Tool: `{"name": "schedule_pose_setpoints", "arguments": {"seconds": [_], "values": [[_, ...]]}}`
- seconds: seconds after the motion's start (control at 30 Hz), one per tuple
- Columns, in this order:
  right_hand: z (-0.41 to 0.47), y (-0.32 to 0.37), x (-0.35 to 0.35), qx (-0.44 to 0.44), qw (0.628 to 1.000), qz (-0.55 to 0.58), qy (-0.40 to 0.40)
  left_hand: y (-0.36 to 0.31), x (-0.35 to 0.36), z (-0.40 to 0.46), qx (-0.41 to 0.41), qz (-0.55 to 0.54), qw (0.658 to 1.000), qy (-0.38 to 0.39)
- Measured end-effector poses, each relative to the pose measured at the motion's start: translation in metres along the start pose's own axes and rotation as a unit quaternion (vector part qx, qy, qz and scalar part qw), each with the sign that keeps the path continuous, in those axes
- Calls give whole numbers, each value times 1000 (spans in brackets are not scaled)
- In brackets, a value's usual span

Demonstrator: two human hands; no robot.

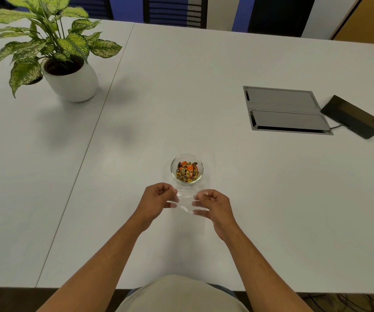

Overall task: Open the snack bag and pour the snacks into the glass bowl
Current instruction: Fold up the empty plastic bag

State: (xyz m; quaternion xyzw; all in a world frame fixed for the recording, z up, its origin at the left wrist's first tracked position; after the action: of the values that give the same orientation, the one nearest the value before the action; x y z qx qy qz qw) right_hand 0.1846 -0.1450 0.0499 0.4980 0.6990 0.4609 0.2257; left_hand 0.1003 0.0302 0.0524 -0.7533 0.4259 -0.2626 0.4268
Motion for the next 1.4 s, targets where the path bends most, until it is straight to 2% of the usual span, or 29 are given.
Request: {"name": "schedule_pose_setpoints", "arguments": {"seconds": [0.27,0.5,0.77,1.4], "values": [[0,1,2,3,1000,1,-4,4,17,-4,-18,-49,997,48],[1,-1,4,8,1000,3,10,5,16,-4,-1,-48,999,10],[0,-2,10,9,999,1,48,5,18,-3,6,-32,999,5],[3,-2,15,2,1000,-2,9,6,15,-6,21,-24,998,-59]]}}
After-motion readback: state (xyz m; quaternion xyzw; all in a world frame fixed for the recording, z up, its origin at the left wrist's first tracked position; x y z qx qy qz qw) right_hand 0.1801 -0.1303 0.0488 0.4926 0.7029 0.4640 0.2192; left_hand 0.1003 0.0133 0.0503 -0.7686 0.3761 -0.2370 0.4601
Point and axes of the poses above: each hand's wrist, its own z-axis towards the middle knuckle, its own x-axis out of the palm, y = z × x, the point moved 8 cm from there along z, towards the middle knuckle, and after that the axes turned 4 degrees about -x, right-handed, at the moved point
